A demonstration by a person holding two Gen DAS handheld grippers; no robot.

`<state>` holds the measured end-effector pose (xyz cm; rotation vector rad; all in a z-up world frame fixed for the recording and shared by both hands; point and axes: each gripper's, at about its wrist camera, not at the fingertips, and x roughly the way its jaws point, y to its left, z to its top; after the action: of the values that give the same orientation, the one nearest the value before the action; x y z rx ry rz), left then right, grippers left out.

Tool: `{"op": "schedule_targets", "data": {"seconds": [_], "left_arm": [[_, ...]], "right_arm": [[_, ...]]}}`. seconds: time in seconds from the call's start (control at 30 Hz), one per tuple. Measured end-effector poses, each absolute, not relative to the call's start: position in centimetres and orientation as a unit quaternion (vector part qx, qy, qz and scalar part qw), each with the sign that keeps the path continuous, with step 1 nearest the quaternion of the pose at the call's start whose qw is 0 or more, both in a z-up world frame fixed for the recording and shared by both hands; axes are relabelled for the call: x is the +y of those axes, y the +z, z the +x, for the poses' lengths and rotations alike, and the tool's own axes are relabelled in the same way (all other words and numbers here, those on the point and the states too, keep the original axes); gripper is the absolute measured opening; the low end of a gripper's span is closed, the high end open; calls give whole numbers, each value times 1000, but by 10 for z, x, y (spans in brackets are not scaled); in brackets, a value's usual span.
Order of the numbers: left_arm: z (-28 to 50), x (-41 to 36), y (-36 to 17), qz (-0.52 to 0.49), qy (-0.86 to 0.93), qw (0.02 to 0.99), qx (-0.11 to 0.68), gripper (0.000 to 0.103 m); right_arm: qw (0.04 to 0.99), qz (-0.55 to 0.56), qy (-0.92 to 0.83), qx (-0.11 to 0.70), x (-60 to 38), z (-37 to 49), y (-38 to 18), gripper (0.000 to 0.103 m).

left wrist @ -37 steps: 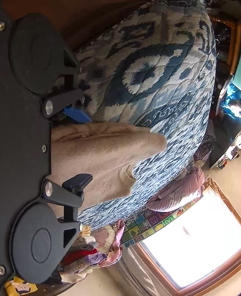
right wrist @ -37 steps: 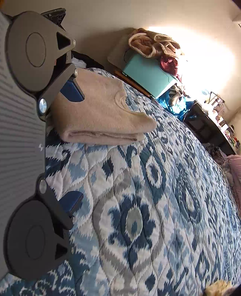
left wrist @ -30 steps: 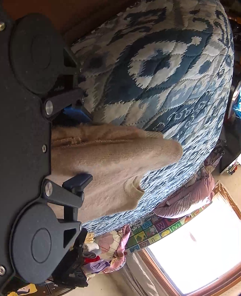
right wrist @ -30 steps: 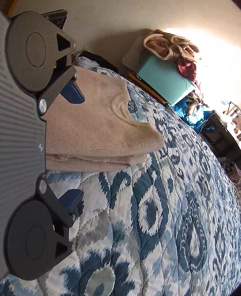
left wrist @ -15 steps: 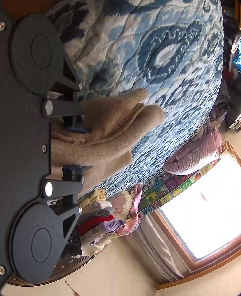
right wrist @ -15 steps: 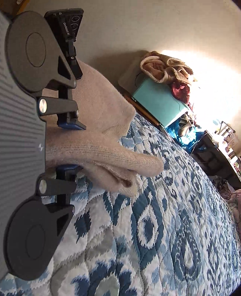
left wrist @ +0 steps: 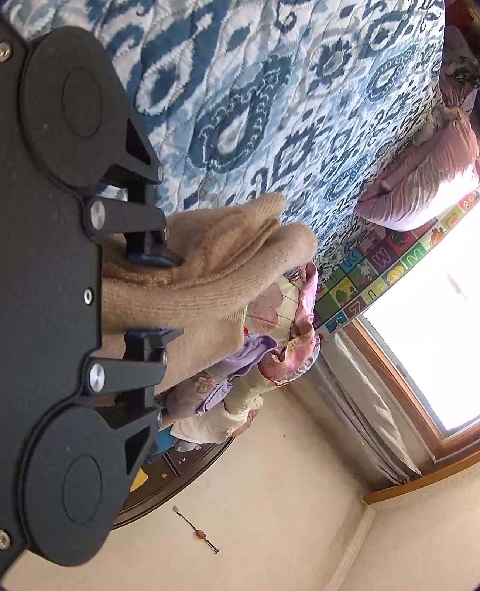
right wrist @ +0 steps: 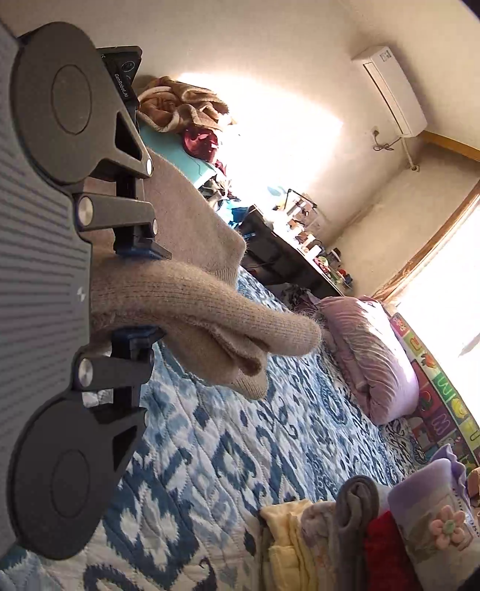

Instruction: Fold clothes

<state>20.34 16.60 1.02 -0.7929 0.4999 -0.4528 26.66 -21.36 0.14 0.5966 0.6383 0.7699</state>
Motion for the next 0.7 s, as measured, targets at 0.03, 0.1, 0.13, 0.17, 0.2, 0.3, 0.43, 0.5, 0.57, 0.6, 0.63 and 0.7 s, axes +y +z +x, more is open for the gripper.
{"op": "schedule_targets", "data": {"seconds": [0.03,0.1,0.13,0.17,0.2,0.3,0.43,0.5,0.57,0.6,0.63,0.7], "left_arm": [[218,165,7,-380,-209,868,243,29],[248,163,-14,-362,-176,873,277,39],[262,161,-31,-341,-151,872,318,57],[274,160,-50,-314,-122,866,369,63],[277,160,-66,-285,-101,867,395,61],[267,171,-97,-261,-93,876,394,62],[280,182,-105,-280,-105,880,370,62],[300,179,-103,-277,-112,881,366,62],[319,175,-99,-267,-118,887,358,62],[329,173,-99,-264,-120,888,356,62],[339,172,-99,-263,-121,888,356,61],[356,169,-103,-259,-122,889,357,57]], "right_arm": [[838,288,354,298,-219,279,3,36],[850,281,324,306,-224,305,-7,40],[859,261,296,325,-225,318,-18,58],[865,243,271,346,-227,326,-34,82],[868,227,249,365,-230,330,-52,82],[872,194,195,405,-241,339,-99,76],[878,203,198,385,-248,349,-125,68],[883,196,200,376,-240,361,-129,62],[889,190,209,359,-230,375,-125,55],[892,184,213,353,-225,382,-121,55],[895,178,217,348,-221,389,-117,55],[899,161,222,342,-211,402,-111,51]]}}
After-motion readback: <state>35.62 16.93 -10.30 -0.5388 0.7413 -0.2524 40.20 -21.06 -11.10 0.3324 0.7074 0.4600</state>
